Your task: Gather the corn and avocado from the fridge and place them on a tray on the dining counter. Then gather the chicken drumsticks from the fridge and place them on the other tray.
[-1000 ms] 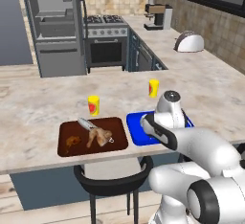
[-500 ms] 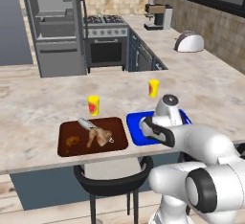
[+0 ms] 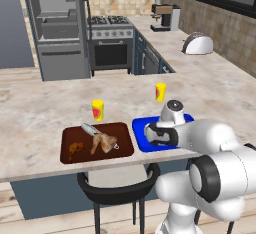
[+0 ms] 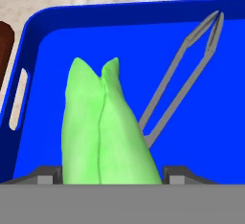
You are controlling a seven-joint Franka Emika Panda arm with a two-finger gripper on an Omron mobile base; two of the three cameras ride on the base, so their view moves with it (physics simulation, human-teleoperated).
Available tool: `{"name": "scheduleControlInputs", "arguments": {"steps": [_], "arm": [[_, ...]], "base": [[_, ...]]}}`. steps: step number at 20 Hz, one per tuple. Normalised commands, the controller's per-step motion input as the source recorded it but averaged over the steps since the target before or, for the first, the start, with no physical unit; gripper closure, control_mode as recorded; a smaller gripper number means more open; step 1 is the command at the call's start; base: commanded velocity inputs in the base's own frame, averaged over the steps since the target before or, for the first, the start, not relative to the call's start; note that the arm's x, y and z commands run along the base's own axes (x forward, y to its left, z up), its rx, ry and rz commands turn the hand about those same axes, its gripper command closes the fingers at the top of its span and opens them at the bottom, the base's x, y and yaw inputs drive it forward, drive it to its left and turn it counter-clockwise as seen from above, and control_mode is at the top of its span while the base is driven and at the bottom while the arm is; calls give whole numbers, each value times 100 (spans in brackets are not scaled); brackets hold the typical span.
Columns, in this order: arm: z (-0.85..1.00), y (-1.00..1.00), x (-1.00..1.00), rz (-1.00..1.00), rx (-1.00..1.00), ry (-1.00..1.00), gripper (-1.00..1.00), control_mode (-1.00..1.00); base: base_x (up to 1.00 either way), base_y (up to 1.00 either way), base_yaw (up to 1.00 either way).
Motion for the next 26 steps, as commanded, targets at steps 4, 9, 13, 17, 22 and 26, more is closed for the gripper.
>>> {"name": "scheduleControlInputs", "arguments": {"steps": [4, 9, 13, 17, 22, 26], "arm": [[0, 0, 22, 0, 0, 5, 100, -100], [-7, 0, 19, 0, 1, 0, 100, -100], [-23, 0, 17, 0, 0, 0, 100, -100], [-24, 0, 16, 0, 1, 0, 100, -100], [-23, 0, 9, 0, 1, 0, -100, -100], [-6, 0, 0, 0, 0, 0, -100, -100]], "base": [[0, 0, 0], [0, 0, 0], [0, 0, 0], [0, 0, 0], [0, 0, 0], [0, 0, 0]]}}
